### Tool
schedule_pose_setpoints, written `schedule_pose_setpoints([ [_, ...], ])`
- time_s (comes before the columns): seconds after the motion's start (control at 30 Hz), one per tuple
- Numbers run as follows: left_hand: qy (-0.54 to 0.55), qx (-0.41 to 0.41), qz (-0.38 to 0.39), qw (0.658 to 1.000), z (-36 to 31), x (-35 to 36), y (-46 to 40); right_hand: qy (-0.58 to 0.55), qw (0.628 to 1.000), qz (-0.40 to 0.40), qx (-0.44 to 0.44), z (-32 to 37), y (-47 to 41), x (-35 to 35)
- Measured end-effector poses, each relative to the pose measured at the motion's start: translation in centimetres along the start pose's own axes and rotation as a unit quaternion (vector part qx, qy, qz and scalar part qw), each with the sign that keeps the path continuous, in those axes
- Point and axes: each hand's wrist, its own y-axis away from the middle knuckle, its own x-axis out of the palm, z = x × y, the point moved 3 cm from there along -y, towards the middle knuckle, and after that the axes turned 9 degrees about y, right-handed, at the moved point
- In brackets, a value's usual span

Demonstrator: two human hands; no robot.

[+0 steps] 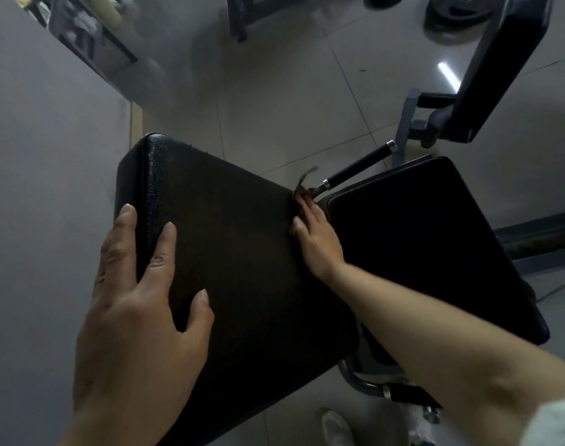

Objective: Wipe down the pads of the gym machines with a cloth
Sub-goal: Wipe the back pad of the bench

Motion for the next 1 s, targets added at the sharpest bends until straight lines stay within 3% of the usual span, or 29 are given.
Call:
schedule_pose_setpoints([
  [0.17, 0.003, 0.001, 0.002, 1.000, -0.1, 0.0, 0.0, -0.036, 0.999, 0.009, 0.040, -0.1, -3.4, -0.1],
  [0.5, 0.006, -0.014, 0.003, 1.000, 0.1, 0.3, 0.1, -0.010, 0.999, 0.036, -0.011, -5.0, 14.7, 1.4],
  [0.6, 0.010, -0.017, 0.005, 1.000, 0.3, 0.3, 0.1, -0.002, 1.000, -0.004, -0.017, -4.2, 11.0, 1.1],
  [0.83, -0.027, -0.020, 0.011, 0.999, -0.4, -0.3, 0.0, -0.047, 0.998, -0.012, 0.027, -2.6, -3.1, 0.6],
  [1.0, -0.064, -0.020, 0.043, 0.997, -0.6, -0.3, 0.0, -0.089, 0.994, -0.018, 0.060, -3.3, -3.7, 0.8],
])
